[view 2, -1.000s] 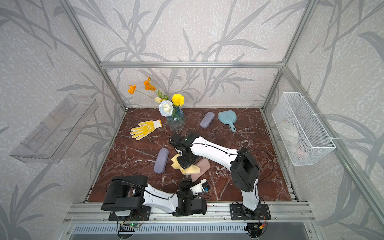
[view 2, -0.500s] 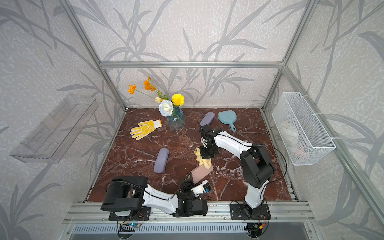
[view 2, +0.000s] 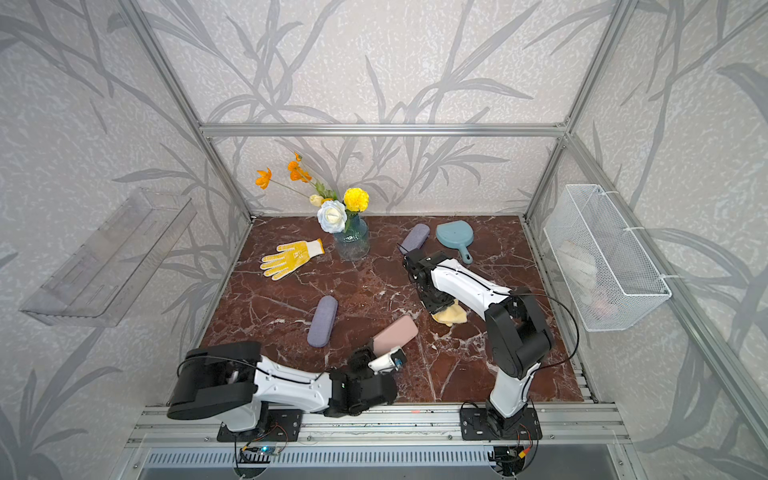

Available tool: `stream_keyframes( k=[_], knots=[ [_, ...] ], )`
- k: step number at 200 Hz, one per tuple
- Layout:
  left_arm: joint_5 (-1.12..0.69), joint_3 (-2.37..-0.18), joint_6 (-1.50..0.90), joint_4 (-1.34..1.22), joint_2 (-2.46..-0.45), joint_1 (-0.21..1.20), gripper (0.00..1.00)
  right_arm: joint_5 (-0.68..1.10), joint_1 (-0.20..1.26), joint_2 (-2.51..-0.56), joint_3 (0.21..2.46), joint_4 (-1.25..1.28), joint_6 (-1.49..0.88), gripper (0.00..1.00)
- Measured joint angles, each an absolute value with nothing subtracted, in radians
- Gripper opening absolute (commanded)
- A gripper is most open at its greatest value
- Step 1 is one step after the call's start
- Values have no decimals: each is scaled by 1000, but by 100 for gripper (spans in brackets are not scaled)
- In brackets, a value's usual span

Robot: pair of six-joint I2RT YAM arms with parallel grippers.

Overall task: Wipe the eyeglass case
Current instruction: Wipe the dirt from the eyeglass case.

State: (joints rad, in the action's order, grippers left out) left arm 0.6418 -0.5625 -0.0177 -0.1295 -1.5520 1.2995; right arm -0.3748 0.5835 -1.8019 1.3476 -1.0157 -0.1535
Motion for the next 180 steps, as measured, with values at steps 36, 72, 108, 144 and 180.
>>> stream_keyframes(
  k=[36, 72, 108, 144, 180],
  knots=[
    [425, -554, -4, -164, -1523, 1203, 15, -316, 625, -1884, 1381, -970, -53, 0],
    [274, -562, -4, -168, -1515, 1129, 14, -203, 645, -1970, 1460, -950, 18, 0],
    [164, -593, -24, -137, -1528, 1077, 11, -98, 643, -2001, 1464, -932, 62, 0],
    [94, -636, -69, -63, -1541, 1036, 9, -42, 638, -1936, 1337, -835, 62, 0],
    [95, -656, -124, -26, -1546, 1031, 9, -10, 628, -1807, 1158, -761, -14, 0]
  ],
)
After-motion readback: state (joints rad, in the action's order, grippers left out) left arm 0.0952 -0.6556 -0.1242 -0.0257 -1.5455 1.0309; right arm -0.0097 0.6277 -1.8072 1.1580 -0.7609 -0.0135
